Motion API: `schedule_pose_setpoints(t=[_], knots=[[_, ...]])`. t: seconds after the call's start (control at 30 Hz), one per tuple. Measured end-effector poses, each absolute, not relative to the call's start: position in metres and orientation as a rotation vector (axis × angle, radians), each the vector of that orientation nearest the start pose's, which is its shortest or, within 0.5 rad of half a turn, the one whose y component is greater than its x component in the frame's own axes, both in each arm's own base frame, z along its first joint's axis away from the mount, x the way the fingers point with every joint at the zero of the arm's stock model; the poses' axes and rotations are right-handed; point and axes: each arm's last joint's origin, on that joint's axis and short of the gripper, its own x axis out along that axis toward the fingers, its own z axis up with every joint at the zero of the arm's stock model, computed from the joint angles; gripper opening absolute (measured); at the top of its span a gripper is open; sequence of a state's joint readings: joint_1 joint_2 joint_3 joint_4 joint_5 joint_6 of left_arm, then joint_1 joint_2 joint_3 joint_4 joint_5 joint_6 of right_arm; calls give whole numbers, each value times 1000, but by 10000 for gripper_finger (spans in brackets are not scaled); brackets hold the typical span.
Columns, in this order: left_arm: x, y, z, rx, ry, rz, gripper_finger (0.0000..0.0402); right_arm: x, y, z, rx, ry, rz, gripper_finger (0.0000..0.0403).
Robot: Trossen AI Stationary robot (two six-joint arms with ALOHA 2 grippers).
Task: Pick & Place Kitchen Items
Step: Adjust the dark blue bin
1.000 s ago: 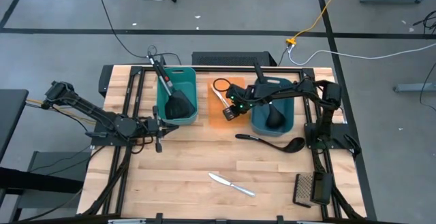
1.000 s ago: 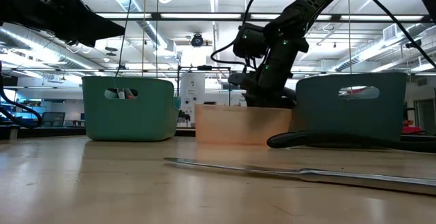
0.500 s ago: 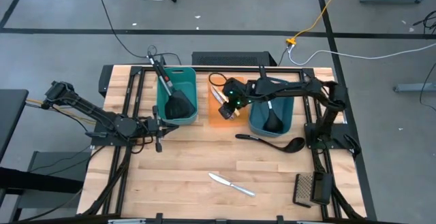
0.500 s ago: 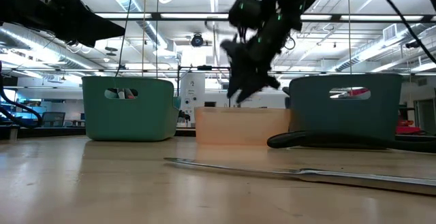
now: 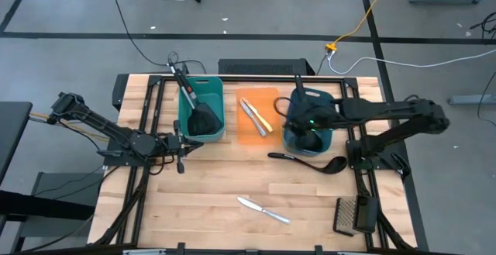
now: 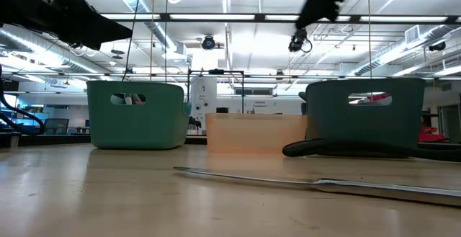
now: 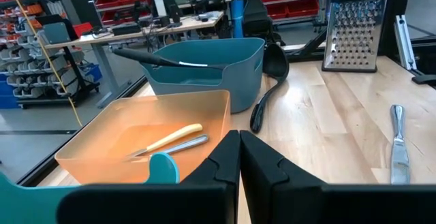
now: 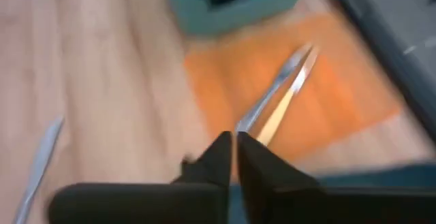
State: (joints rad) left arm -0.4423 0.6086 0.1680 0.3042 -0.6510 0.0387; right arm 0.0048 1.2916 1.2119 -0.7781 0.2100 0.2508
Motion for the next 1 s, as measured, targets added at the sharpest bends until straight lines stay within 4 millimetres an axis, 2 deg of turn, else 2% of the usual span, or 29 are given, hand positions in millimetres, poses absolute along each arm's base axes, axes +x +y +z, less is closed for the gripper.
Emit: schedule_pose_setpoints(t=[0.07, 0.13, 0.37, 0.5, 0.6, 0.77, 1.0], knots=[[135, -44, 192, 109, 121, 206, 16, 246, 1, 319, 183, 886, -275, 8], [135, -44, 192, 110, 121, 206, 16, 239, 8, 311, 246, 954, -266, 18], [135, -44, 192, 112, 121, 206, 16, 235, 35, 274, 179, 1255, -305, 133], [135, -44, 192, 98, 119, 207, 16, 236, 41, 261, 135, 1360, -347, 205], [135, -44, 192, 90, 118, 208, 16, 235, 40, 256, 117, 1413, -411, 236], [135, -44, 192, 86, 118, 208, 16, 235, 41, 255, 132, 1434, -397, 236], [135, -44, 192, 86, 118, 208, 16, 234, 42, 255, 125, 1458, -342, 178]])
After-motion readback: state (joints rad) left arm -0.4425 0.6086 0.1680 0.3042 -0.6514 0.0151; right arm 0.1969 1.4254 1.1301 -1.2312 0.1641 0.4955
